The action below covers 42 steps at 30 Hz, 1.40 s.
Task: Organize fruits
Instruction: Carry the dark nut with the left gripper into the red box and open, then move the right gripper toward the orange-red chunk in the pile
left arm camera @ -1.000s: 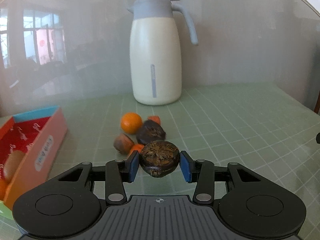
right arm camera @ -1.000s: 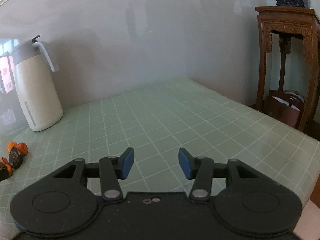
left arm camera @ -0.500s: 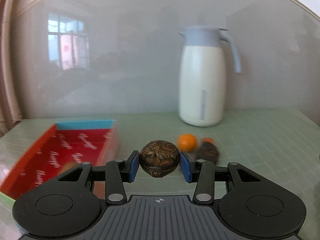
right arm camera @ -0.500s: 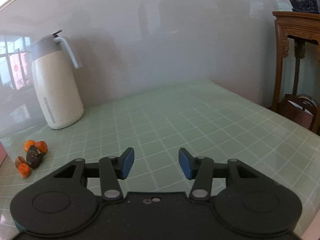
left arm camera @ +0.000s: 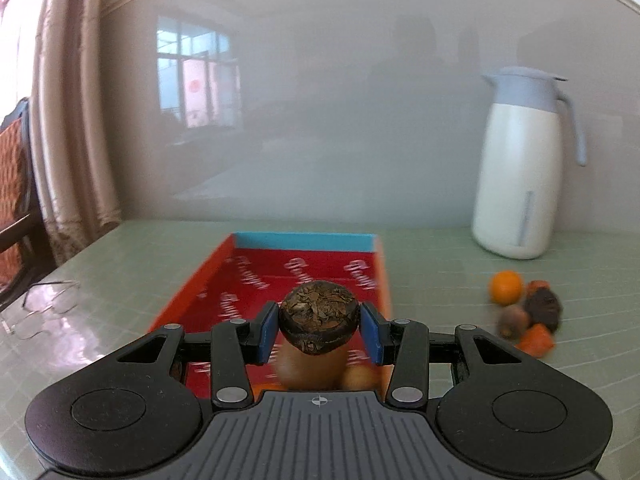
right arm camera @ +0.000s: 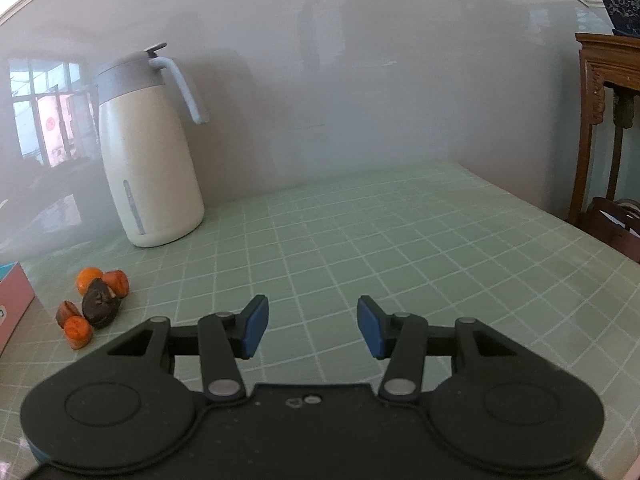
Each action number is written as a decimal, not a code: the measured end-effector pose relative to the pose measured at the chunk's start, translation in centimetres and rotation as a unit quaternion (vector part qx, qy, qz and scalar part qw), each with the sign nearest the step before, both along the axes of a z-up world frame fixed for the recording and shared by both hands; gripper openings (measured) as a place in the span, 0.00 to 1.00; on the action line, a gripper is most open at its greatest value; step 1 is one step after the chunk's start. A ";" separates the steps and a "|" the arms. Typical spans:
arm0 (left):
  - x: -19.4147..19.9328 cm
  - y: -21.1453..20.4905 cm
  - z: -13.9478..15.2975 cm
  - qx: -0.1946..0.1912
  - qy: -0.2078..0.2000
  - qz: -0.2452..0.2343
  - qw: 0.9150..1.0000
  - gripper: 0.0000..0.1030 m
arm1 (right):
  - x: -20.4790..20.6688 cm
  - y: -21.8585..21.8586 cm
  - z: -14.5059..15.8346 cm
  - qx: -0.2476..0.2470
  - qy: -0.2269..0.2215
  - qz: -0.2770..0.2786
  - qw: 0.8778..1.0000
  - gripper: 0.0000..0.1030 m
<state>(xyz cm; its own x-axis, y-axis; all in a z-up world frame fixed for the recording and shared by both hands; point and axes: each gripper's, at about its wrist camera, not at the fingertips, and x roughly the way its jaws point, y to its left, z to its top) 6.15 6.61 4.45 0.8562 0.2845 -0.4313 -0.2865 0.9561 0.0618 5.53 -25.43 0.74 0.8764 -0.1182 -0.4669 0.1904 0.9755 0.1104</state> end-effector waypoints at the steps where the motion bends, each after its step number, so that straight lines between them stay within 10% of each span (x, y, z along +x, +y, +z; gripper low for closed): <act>1: 0.0 0.6 -0.1 0.000 0.002 0.005 1.000 0.43 | 0.1 0.2 0.0 0.000 0.000 0.001 1.000 0.47; 15: 0.0 5.4 -1.7 -0.020 0.028 0.049 0.998 0.43 | 0.4 1.8 -0.1 -0.004 0.004 0.015 1.000 0.47; 19: -0.7 5.0 -1.4 -0.011 0.005 0.054 0.998 0.93 | 0.3 1.8 -0.1 -0.003 0.003 0.014 1.000 0.47; 42: -2.2 5.7 -0.8 0.013 -0.024 0.066 0.997 0.97 | 2.5 3.5 -0.4 -0.013 0.004 0.022 1.000 0.48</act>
